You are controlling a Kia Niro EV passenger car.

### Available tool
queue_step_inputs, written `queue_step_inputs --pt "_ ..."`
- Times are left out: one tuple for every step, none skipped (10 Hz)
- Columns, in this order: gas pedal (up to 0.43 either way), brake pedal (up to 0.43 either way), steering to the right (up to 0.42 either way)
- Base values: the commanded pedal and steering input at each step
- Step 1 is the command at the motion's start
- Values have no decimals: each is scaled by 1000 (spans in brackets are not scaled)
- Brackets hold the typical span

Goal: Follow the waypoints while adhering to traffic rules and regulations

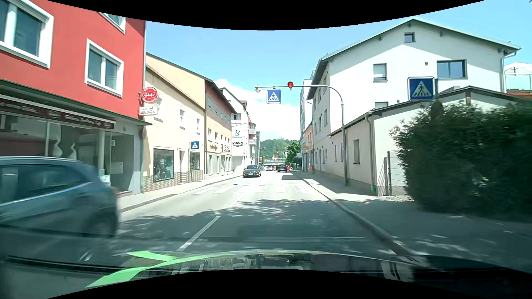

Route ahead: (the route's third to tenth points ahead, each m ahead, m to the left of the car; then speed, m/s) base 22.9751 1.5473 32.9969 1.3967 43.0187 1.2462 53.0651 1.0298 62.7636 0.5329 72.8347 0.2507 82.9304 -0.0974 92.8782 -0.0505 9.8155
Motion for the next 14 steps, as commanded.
queue_step_inputs --pt "79 0 -4" --pt "98 0 -4" --pt "118 0 -4" --pt "130 0 -4" --pt "138 0 -4" --pt "138 0 -4" --pt "138 0 -1" --pt "138 0 -1" --pt "138 0 -2" --pt "150 0 -2" --pt "157 0 -2" --pt "177 0 -3" --pt "189 0 -3" --pt "197 0 -3"
